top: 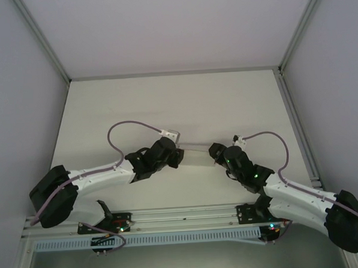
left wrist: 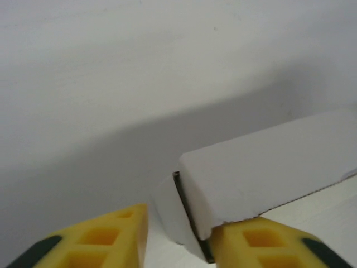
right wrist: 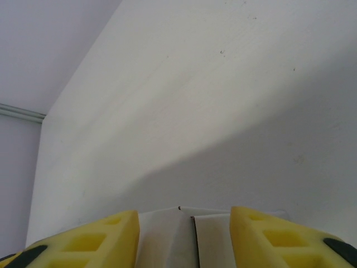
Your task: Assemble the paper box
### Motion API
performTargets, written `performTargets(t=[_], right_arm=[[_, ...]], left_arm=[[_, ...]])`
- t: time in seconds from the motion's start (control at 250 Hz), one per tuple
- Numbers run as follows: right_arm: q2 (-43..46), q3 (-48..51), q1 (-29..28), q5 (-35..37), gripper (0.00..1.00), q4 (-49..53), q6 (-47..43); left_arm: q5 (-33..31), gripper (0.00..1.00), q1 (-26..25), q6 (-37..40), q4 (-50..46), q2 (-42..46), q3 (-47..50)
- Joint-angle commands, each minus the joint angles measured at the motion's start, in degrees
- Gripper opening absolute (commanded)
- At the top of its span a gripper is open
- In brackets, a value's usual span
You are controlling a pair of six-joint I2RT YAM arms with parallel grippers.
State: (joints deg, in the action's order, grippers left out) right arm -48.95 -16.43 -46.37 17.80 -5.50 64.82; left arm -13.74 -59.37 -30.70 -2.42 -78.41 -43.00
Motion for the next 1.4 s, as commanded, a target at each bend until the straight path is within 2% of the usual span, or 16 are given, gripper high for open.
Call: performTargets(t=[0.0,0.112,0.367,0.455,0.519,0.587,0.763,0.946,1.194,1.397], right_arm=[[-1.9,3.9,0.2,-2.0,0.43,9.8,0.4],[-2.6,4.9,0.1,-2.5,0.4,8.9,1.0],[-4.3,5.8,0.0,-3.2,0.37,8.6,2.3],[-4.3,6.7,0.1,-3.7,0.37,7.9,2.2],[-4.3,7.5,0.0,-3.8,0.36,7.8,3.1],[-4.2,9.0,0.0,-3.7,0.36,6.3,3.3],[-4.0,11.1,0.0,-2.7,0.35,4.0,1.5],[-4.2,10.8,0.0,-1.7,0.33,5.2,0.9],[-5.9,12.2,-0.1,-1.2,0.23,2.2,-1.0],[-9.2,12.2,-0.4,-0.5,0.22,1.0,-2.5]], left_arm=[[5.7,0.43,-1.6,1.7,-15.0,1.8,-1.2],[7.0,0.56,-1.6,1.8,-18.0,4.3,-2.8],[9.4,0.76,-0.8,-0.8,-19.4,5.9,-6.2],[11.9,0.79,1.4,-3.6,-18.0,6.0,-6.4],[14.6,0.9,4.1,-6.5,-16.6,5.9,-6.2],[18.1,0.88,7.4,-8.6,-14.4,5.7,-5.3],[29.5,0.9,14.5,-11.4,-4.0,4.7,-1.4],[31.3,0.85,14.9,-10.6,-1.8,2.7,-0.9],[33.7,0.75,15.0,-11.4,1.3,0.1,3.7],[34.9,0.71,15.1,-11.3,2.9,-1.3,5.5]])
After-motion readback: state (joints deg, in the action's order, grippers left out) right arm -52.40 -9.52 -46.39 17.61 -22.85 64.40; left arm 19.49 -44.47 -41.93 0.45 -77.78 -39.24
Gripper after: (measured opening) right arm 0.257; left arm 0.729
